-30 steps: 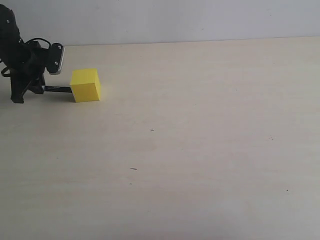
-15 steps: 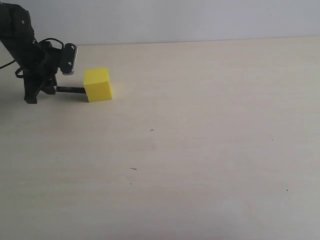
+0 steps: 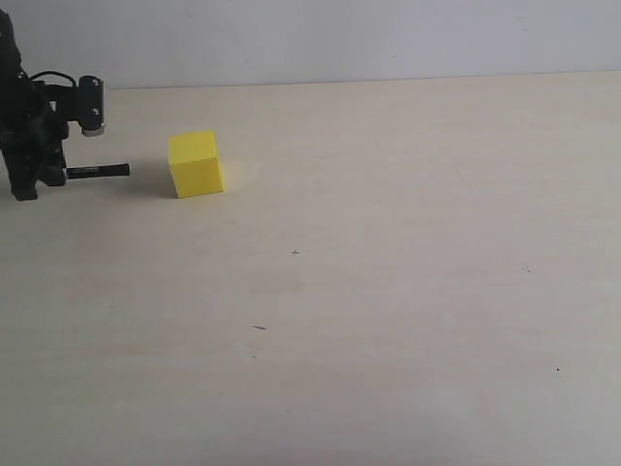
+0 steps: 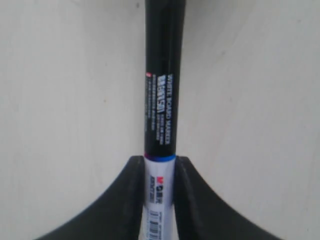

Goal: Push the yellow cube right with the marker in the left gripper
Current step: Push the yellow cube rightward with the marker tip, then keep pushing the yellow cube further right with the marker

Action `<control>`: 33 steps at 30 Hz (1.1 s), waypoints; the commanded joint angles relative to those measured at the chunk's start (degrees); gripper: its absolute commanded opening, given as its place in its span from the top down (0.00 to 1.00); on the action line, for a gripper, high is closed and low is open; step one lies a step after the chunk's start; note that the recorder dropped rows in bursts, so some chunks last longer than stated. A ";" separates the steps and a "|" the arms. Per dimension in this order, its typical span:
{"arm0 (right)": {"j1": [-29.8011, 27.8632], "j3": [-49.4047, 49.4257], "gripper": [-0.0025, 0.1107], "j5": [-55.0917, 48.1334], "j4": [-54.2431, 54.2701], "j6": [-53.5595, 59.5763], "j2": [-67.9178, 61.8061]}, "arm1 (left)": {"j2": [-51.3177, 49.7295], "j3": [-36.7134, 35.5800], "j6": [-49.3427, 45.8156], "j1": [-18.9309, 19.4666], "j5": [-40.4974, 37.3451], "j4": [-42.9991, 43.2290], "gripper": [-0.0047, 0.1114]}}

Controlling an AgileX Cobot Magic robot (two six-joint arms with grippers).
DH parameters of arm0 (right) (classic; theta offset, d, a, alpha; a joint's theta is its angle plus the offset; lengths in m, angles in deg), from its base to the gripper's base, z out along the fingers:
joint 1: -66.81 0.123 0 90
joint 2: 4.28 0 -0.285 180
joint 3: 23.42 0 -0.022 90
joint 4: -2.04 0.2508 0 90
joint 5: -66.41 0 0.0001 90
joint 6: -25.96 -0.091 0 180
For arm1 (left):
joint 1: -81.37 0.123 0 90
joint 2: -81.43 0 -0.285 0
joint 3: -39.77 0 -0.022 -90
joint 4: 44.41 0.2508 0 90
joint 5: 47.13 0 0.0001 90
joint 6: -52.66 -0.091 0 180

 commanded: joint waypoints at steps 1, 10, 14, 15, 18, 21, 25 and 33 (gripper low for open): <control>-0.27 0.27 0.98 0.13 -0.27 0.03 0.32 | 0.62 0.45 -1.01 -3.97 1.98 -2.07 0.96; -0.27 0.27 0.98 0.13 -0.27 0.03 0.32 | 0.62 0.45 -2.51 -9.42 3.73 -2.03 0.96; -0.27 0.27 0.98 0.13 -0.27 0.03 0.32 | 0.62 0.45 -1.56 -7.91 1.73 -2.03 0.96; -0.27 0.27 0.98 0.13 -0.27 0.03 0.32 | 0.62 0.45 -0.91 -7.26 1.19 -2.03 0.96; -0.27 0.27 0.98 0.13 -0.27 0.03 0.32 | 0.62 0.45 0.39 -5.38 -0.13 -2.03 0.96; -0.27 0.27 0.98 0.13 -0.27 0.03 0.32 | 0.62 0.45 0.78 -4.23 -0.49 -2.03 0.96; -0.27 0.27 0.98 0.13 -0.27 0.03 0.32 | 0.62 0.45 0.78 -4.82 0.09 -2.19 0.96; -0.27 0.27 0.98 0.13 -0.27 0.03 0.32 | 0.62 0.45 0.78 -11.79 6.75 -2.44 0.96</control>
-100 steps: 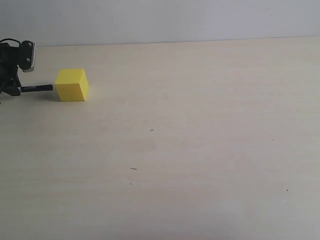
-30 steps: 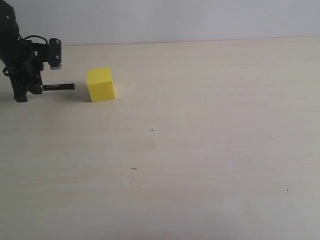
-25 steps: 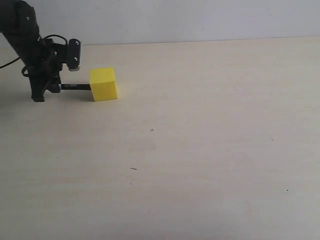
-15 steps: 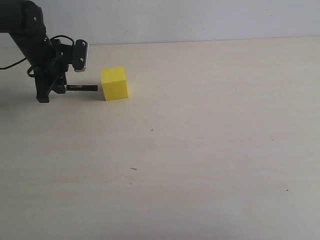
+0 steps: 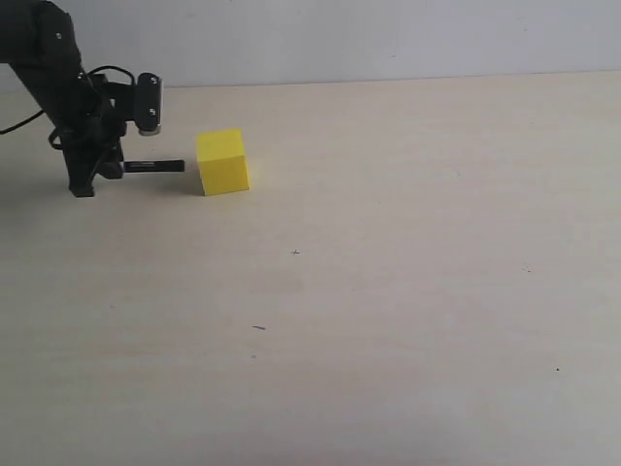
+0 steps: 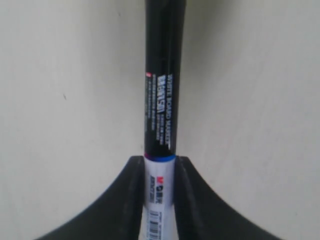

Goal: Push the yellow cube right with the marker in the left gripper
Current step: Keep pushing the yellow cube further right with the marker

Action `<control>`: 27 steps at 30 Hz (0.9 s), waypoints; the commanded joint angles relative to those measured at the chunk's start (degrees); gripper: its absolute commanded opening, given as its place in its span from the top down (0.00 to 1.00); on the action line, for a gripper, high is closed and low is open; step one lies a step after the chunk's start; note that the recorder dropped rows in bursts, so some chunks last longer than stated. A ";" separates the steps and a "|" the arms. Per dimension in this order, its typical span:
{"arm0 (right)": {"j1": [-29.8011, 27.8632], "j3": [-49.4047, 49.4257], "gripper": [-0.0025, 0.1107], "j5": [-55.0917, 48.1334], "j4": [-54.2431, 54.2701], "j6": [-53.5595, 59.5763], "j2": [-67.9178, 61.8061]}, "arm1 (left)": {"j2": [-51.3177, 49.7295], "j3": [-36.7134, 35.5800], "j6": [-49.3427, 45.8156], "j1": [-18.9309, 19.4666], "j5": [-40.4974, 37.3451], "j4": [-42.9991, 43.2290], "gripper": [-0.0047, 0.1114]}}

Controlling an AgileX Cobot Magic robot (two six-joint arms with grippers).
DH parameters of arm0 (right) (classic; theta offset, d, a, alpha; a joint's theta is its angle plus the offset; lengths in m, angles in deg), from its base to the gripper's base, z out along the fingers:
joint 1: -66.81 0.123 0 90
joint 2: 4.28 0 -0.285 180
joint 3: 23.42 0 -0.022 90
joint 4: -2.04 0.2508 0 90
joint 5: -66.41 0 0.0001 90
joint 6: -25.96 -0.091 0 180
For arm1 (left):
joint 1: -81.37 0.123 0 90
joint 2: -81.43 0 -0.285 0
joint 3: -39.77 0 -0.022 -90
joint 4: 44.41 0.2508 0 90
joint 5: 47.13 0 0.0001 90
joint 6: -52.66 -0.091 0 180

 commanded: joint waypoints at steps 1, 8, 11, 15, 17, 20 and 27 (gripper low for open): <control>-0.27 0.27 0.98 0.13 -0.27 0.03 0.32 | 0.62 0.45 0.55 -4.49 3.44 -0.70 0.96; -0.27 0.27 0.98 0.13 -0.27 0.03 0.32 | 0.62 0.45 1.04 -4.38 2.79 0.12 0.96; -0.27 0.27 0.98 0.13 -0.27 0.03 0.32 | 0.62 0.45 2.23 -2.58 2.03 0.12 0.96; -0.27 0.27 0.98 0.13 -0.27 0.03 0.32 | 0.62 0.45 3.50 -0.70 2.06 0.12 0.96; -0.27 0.27 0.98 0.13 -0.27 0.03 0.32 | 0.62 0.45 3.50 -0.52 2.29 0.12 0.96; -0.27 0.27 0.98 0.13 -0.27 0.03 0.32 | 0.51 0.45 3.50 -1.36 3.48 -0.33 0.96; -0.27 0.27 0.98 0.13 -0.27 0.03 0.32 | 0.06 0.45 3.05 -7.21 9.26 -2.44 0.96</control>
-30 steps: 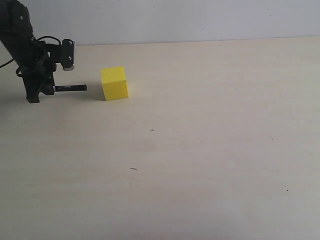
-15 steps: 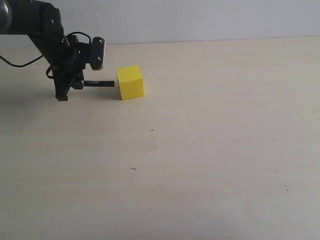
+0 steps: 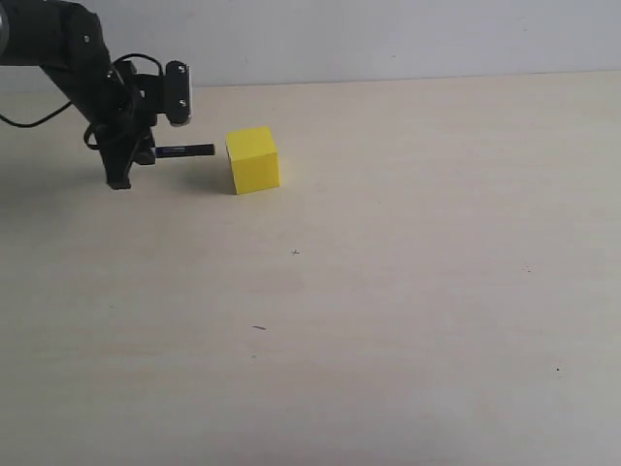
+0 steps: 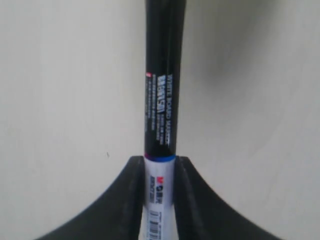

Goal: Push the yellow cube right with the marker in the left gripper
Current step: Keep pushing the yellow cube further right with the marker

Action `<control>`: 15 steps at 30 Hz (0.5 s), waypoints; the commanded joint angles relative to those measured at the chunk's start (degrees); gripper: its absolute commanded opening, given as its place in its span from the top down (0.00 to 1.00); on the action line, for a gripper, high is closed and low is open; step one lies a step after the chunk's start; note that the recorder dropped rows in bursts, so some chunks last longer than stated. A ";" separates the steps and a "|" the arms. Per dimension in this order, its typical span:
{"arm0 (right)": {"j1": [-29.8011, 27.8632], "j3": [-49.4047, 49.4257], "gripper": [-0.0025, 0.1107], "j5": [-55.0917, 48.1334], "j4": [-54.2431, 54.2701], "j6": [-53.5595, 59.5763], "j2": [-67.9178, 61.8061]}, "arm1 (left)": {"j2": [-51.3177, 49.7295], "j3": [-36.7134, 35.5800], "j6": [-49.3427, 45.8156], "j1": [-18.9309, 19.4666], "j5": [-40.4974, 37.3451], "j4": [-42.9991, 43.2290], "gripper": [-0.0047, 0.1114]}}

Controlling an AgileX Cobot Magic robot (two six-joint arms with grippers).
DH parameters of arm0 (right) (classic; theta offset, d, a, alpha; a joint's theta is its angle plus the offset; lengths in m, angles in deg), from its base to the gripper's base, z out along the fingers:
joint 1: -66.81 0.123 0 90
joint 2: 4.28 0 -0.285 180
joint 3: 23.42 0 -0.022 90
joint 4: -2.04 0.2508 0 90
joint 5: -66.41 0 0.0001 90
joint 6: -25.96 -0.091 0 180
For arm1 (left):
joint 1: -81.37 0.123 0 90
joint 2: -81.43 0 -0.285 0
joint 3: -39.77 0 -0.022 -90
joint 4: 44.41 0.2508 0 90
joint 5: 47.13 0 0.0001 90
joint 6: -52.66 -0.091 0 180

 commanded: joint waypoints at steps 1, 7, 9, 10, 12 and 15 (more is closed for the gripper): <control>-0.27 0.27 0.98 0.13 -0.27 0.03 0.32 | 0.06 0.45 0.06 -4.40 2.73 -1.24 0.96; -0.27 0.27 0.98 0.13 -0.27 0.03 0.32 | 0.55 0.45 0.53 -4.83 1.79 -0.02 0.96; -0.27 0.27 0.98 0.13 -0.27 0.03 0.32 | 0.67 0.45 0.53 -4.17 0.79 0.25 0.96; -0.27 0.27 0.98 0.13 -0.27 0.03 0.32 | 0.67 0.45 0.53 -3.71 0.32 0.63 0.96; -0.27 0.27 0.98 0.13 -0.27 0.03 0.32 | 0.56 0.45 0.53 -2.81 -0.05 0.93 0.96; -0.27 0.27 0.98 0.13 -0.27 0.03 0.32 | 0.56 0.45 0.74 -1.60 -0.19 0.93 0.96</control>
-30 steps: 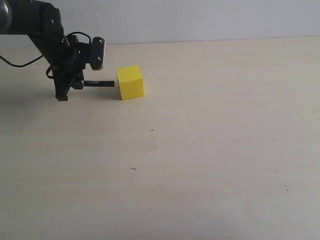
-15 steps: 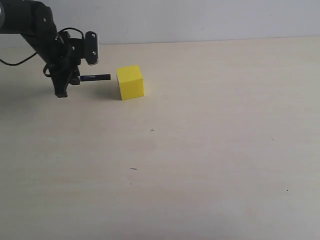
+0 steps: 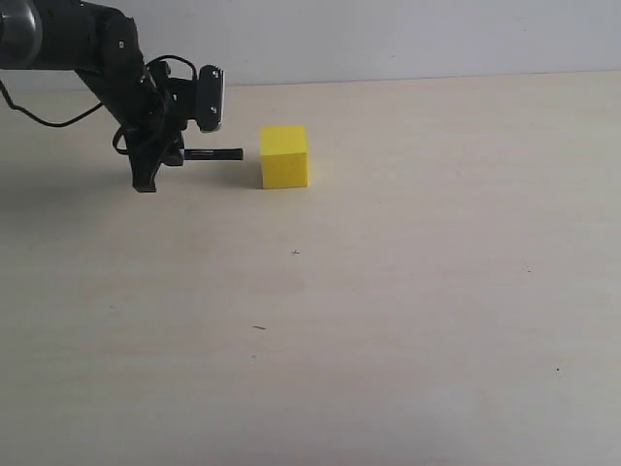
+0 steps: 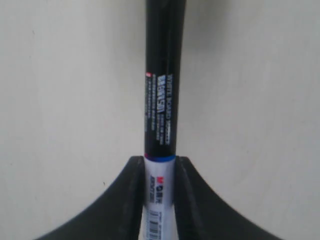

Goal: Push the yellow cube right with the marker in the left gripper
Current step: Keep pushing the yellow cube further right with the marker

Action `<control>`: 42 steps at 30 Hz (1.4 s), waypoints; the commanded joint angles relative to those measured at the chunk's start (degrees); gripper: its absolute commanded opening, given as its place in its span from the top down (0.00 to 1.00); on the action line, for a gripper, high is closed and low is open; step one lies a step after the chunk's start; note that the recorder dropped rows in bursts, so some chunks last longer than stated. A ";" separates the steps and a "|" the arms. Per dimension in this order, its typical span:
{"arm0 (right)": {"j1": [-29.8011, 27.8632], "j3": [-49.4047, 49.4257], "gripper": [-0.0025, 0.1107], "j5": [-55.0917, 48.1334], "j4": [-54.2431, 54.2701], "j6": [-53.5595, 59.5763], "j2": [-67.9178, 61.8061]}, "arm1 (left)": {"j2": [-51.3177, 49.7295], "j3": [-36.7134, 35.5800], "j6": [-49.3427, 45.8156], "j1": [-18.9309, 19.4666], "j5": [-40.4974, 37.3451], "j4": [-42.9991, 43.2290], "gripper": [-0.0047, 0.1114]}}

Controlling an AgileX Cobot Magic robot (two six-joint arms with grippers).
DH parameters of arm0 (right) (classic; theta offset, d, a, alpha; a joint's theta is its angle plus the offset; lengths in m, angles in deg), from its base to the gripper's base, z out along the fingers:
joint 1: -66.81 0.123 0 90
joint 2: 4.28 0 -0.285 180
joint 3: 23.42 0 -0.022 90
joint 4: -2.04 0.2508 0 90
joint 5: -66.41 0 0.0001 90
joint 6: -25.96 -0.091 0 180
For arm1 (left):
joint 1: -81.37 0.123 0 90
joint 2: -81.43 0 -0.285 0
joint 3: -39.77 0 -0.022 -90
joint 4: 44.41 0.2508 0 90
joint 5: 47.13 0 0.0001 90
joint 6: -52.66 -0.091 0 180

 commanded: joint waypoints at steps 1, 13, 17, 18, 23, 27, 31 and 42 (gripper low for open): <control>-0.27 0.27 0.98 0.13 -0.27 0.03 0.32 | 0.56 0.45 1.05 1.67 -0.33 0.24 0.96; -0.27 0.27 0.98 0.13 -0.27 0.03 0.32 | 0.48 0.45 2.33 -3.91 2.88 0.24 0.96; -0.27 0.27 0.98 0.13 -0.27 0.03 0.32 | 0.48 0.45 5.25 -1.09 2.73 0.54 0.96; -0.27 0.27 0.98 0.13 -0.27 0.03 0.32 | 0.48 0.45 5.52 -0.58 2.73 0.54 0.96; -0.27 0.27 0.98 0.13 -0.27 0.03 0.32 | 0.48 0.45 6.49 -0.02 3.67 0.54 0.96; -0.27 0.27 0.98 0.13 -0.27 0.03 0.32 | 0.48 0.45 6.49 -2.06 6.16 0.31 0.96; -0.27 0.27 0.98 0.13 -0.27 0.03 0.32 | 0.34 0.45 6.49 -4.97 7.45 0.31 0.96; -0.27 0.27 0.98 0.13 -0.27 0.03 0.32 | 0.08 0.45 9.75 -4.79 6.13 1.75 0.96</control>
